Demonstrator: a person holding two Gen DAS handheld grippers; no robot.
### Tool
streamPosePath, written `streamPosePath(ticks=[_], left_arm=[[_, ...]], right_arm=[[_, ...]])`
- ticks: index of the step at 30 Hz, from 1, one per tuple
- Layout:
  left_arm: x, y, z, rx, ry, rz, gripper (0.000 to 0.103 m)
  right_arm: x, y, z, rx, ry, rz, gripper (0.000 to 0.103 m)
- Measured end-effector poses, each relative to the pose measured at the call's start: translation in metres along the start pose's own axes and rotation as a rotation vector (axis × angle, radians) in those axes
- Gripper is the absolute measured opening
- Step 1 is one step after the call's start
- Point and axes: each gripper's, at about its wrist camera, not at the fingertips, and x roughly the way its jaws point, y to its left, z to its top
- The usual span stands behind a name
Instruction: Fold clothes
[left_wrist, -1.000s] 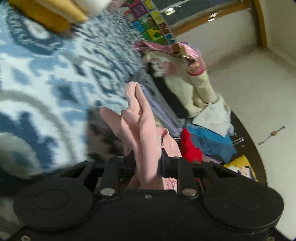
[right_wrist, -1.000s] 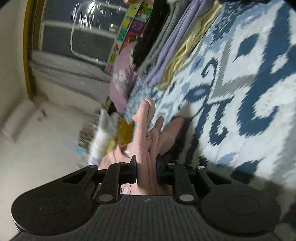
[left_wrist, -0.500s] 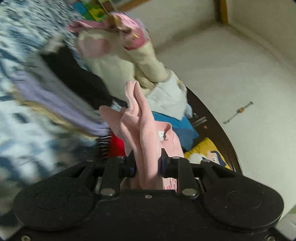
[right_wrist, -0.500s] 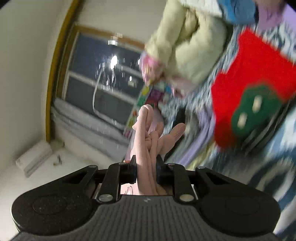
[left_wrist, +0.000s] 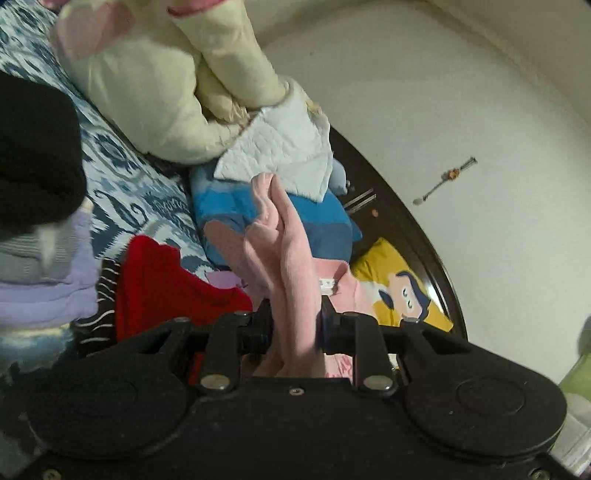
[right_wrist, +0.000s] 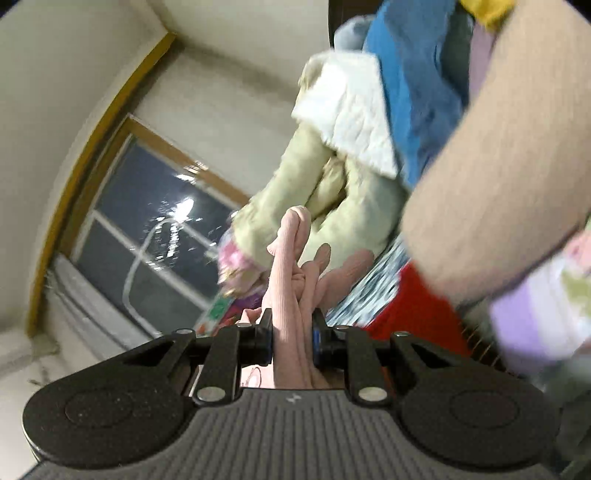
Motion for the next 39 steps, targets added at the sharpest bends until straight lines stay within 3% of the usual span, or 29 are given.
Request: streamPosePath(ticks=[5,10,13,15,18,22,24,26,27,29,33,36,39], left_arm=[[0.013,0.028,-0.003,-0.032,0.02,0.006,0.022],[0.015,0.039,-0.013,-0.009,0.063,0.114,0.022],[0.009,0.025,-0.017,0.082,0.074,0.209,0.043],[0.002,0.006,-0.018,0.201,0.06,0.264,0.045],[-0.006,-0.019,-0.024,0.365,0.04,0.318,0.045],[-0.001,-0.04,-0.039,0.541,0.032,0.344,0.045],[0.006,-0.039,-0.047,0.599,0.046,0.354,0.046],[0.013,-0.032,-0.053,0.626,0.056,0.388,0.046],[0.012,-0.027,-0.055,0.65,0.043,0.445,0.047],[0.005,-0.025,-0.056,0.672,-0.027,0.508,0.047],[-0.003,-0.042,-0.054,0.702,-0.131,0.444,0.045],[0.011,-0.045,-0.057,0.734,-0.063,0.382,0.045],[0.028,-0.025,-0.067,0.72,0.047,0.457,0.044]], right_arm=[[0.02,-0.014,-0.007,-0.012,-0.002,-0.07,0.021],[0.044,-0.024,-0.015,-0.089,0.063,-0.22,0.023],[0.054,-0.005,-0.026,-0.246,0.054,-0.326,0.029],[0.054,0.007,-0.031,-0.318,0.027,-0.374,0.031],[0.048,0.033,-0.038,-0.479,-0.061,-0.461,0.041],[0.038,0.063,-0.054,-0.681,-0.136,-0.376,0.041],[0.053,0.066,-0.061,-0.742,-0.076,-0.35,0.039],[0.07,0.051,-0.059,-0.687,0.006,-0.365,0.039],[0.077,0.042,-0.057,-0.654,0.032,-0.37,0.039],[0.09,0.024,-0.053,-0.586,0.079,-0.379,0.039],[0.089,0.025,-0.05,-0.572,0.018,-0.339,0.039],[0.08,0.025,-0.05,-0.567,0.0,-0.319,0.039],[0.08,0.018,-0.05,-0.554,0.063,-0.329,0.043]])
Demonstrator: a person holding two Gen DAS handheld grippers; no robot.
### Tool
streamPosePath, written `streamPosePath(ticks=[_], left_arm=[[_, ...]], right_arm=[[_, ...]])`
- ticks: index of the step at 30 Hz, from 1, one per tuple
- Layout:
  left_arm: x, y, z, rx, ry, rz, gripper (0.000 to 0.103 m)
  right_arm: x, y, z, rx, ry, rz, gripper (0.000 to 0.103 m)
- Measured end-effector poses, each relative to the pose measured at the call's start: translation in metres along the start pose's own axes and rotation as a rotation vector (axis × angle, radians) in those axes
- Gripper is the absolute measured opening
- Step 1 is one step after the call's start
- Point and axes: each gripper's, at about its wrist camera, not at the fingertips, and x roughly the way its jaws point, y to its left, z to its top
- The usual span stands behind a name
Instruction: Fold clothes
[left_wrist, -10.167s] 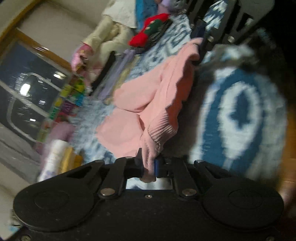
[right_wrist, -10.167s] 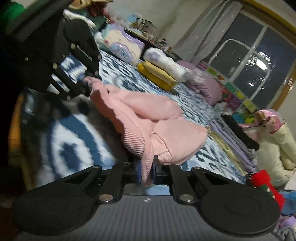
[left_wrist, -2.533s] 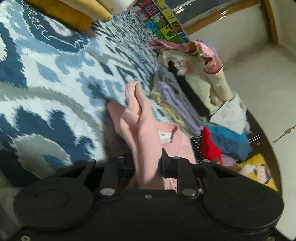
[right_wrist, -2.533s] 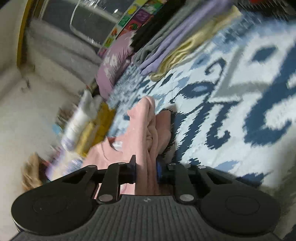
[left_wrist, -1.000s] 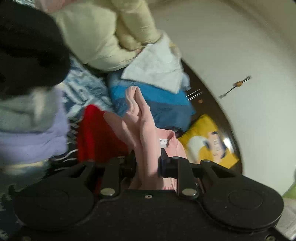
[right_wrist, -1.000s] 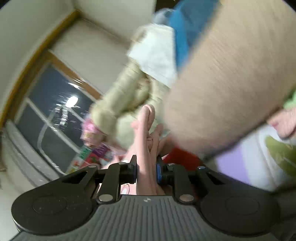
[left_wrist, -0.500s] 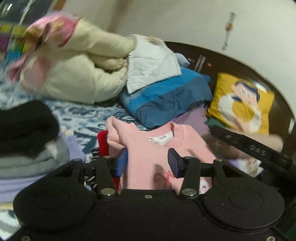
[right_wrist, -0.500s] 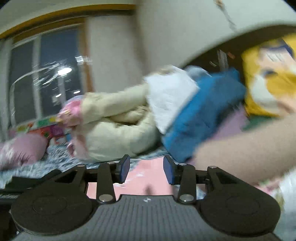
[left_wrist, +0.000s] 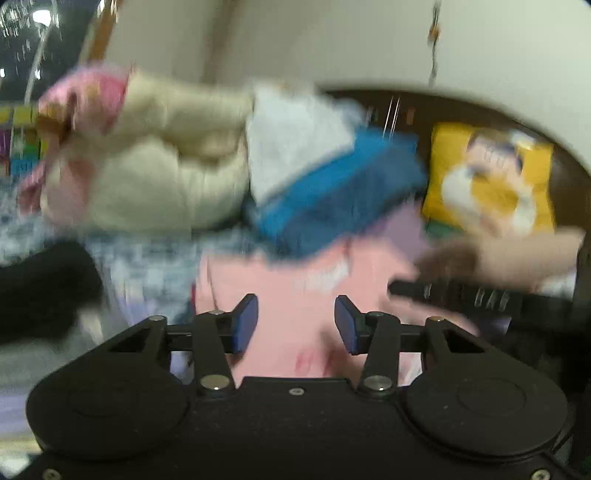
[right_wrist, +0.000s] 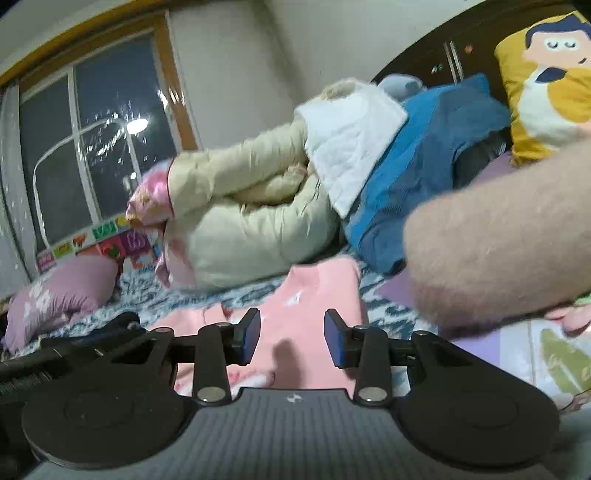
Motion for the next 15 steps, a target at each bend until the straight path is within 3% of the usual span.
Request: streamPosePath(ticks=[2,7,9,15], left_arm=[[0.007,0.003,-0.011,-0.018,0.038,0.046,0.044],[0.004,-0.002,-0.006,-0.041,0.055,0.074,0.044],[-0.003,-0.008,0.001,-0.049,0.078,0.087,0.049],[-0.029,-0.027,0.017,-0.084,0.137,0.139,0.075]], right_arm=[[0.004,-0.006,-0.004,0.016,0.048,0.009,0.042],[0.007,-0.012,-0.009,0.057,0.06,0.036,0.042],[0.001,-0.012,-0.006,0.084,0.059,0.04,0.043],[-0.026,-0.007,0.004,0.146,0.083,0.034,0.071]])
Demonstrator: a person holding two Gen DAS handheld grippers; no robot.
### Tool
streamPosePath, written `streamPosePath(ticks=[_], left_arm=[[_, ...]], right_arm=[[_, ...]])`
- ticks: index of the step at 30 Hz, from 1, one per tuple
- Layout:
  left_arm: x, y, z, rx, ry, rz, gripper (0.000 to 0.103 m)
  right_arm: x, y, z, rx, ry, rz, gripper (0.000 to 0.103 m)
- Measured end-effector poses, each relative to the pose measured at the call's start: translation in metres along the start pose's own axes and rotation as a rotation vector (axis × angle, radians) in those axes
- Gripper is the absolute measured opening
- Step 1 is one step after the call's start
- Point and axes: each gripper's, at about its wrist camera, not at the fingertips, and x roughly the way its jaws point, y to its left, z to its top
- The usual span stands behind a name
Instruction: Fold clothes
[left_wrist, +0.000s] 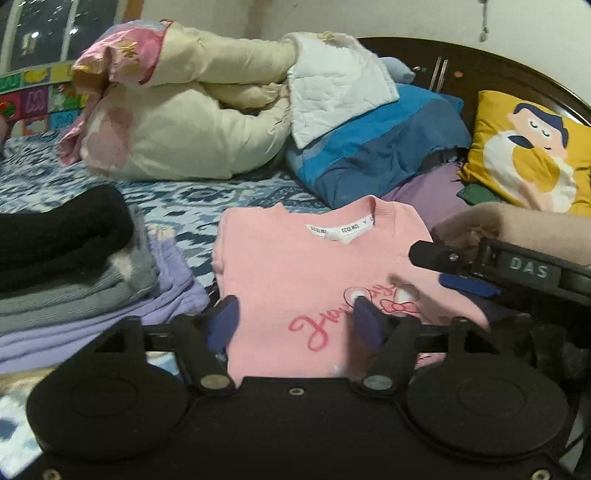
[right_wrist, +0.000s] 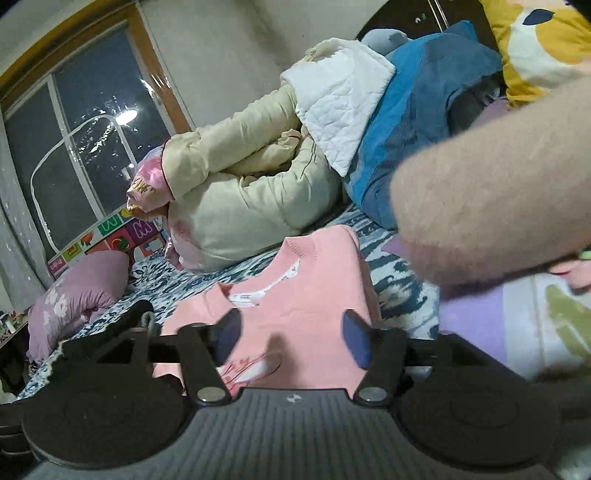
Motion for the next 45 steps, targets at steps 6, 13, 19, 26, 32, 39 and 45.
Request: streamPosePath(ticks=[6,13,19,26,32,39,45], left_arm=[[-0.034,-0.016,0.005,-0.059,0.067,0.046,0.091],[-0.065,-0.038,0.006,-0.006,0.094,0.146,0.103],[-0.088,-0.049,0.005,-0.021,0.089,0.216,0.103],[-0.116,-0.063,0.012,-0.024,0.122,0.248,0.103],[-0.145,-0.077,0.018,0.029,0.086,0.263,0.103],[-0.166,-0.085,0.024,0.032,0.07,0.279,0.103],[-0.169,-0.085,0.025,0.026,0.086,0.294,0.103]], right_arm=[[-0.036,0.018,0.005,-0.026,0.091,-0.058,0.1],[-0.083,0.038,0.018,-0.132,0.146,-0.174,0.103],[-0.116,0.047,0.028,-0.184,0.181,-0.195,0.103],[-0.155,0.063,0.031,-0.235,0.215,-0.196,0.103],[-0.177,0.068,0.033,-0.23,0.227,-0.214,0.103],[-0.19,0.085,0.04,-0.262,0.243,-0.221,0.103],[-0.194,0.096,0.044,-0.289,0.262,-0.217,0.103]])
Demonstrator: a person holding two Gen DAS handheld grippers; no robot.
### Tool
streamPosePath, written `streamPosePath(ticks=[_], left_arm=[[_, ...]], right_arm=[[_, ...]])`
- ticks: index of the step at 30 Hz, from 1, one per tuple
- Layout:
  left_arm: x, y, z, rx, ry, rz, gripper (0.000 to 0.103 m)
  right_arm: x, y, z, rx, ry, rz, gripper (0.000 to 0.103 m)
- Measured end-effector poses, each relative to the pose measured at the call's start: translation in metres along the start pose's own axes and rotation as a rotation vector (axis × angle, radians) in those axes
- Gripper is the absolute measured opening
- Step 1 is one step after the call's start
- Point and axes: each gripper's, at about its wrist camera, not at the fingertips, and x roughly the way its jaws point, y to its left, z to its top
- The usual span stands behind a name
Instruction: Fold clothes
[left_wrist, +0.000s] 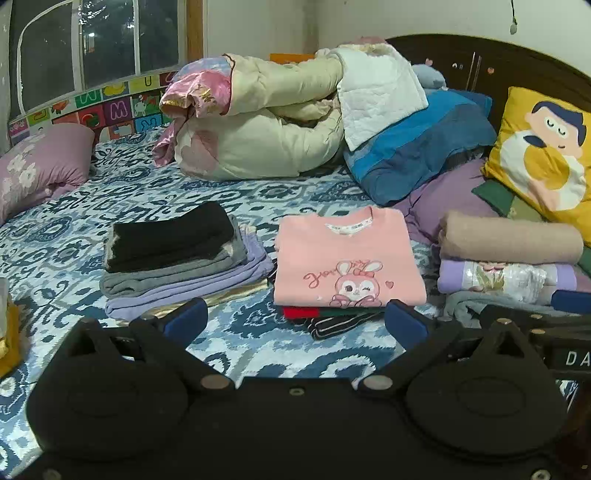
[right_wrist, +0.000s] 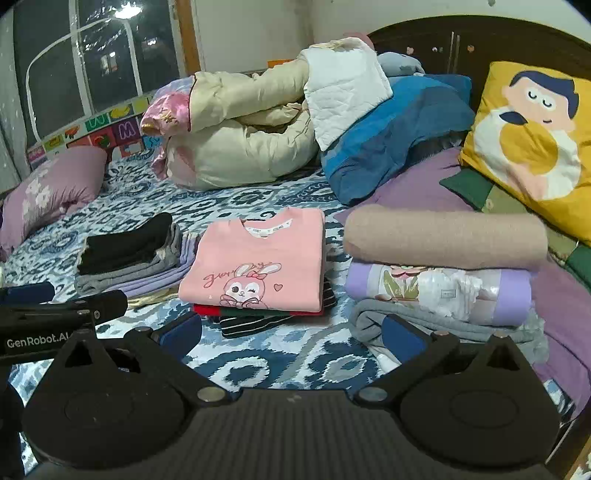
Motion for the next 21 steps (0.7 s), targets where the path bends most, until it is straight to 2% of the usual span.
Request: streamPosePath(ticks=[6,21], left_arm=[[0.002,-0.003,0.0,0.011,0.016,0.023,0.103],[0.018,0.001,0.001,-0.003,0.055,0.016,0.103]], right_arm=[[0.006,0.0,0.004,0.008,0.024,0.012,0.103],[0.024,0.003,0.002,0.003,0.056,-0.004,0.103]])
